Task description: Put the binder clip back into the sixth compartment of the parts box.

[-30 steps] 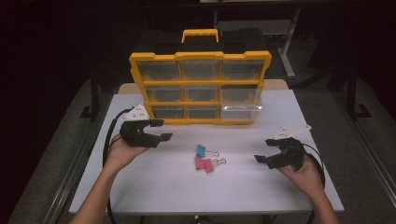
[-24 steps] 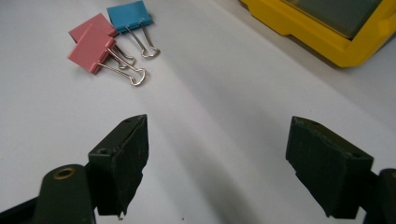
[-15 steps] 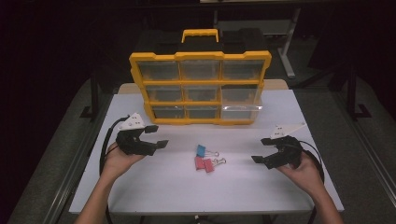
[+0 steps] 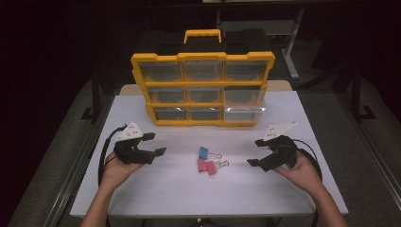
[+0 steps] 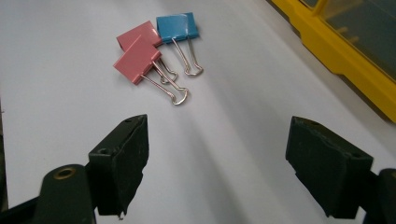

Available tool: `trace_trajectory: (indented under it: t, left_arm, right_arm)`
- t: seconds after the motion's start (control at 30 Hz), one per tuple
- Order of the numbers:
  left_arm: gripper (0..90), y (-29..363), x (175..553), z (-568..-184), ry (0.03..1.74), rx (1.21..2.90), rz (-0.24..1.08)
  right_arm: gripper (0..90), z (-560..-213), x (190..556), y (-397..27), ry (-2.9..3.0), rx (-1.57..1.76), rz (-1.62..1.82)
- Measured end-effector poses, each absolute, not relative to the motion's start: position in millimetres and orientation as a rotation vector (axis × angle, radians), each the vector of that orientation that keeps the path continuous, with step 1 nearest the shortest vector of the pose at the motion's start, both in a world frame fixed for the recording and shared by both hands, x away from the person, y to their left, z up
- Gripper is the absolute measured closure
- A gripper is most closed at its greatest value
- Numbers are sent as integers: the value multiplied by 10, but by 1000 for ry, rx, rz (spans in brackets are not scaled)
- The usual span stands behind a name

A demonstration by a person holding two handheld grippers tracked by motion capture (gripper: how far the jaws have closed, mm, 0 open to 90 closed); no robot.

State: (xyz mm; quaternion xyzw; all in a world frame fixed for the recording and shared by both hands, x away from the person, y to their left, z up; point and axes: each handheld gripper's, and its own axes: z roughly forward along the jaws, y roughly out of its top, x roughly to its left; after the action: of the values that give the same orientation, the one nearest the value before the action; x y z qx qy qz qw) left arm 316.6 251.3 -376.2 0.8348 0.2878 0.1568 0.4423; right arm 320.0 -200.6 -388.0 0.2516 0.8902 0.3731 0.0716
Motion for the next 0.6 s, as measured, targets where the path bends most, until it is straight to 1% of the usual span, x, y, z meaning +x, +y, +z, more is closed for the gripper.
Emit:
trace_trajectory:
  t: [0.37,0.6]
  left_arm:
    - [282,2488,3103,-3862,719,2057,397]
    - [281,2475,3065,-3899,717,2054,402]
  right_arm:
    - [209,-3812,3239,-1748,2727,654,1104]
    - [224,-3785,3276,-1487,2770,546,1101]
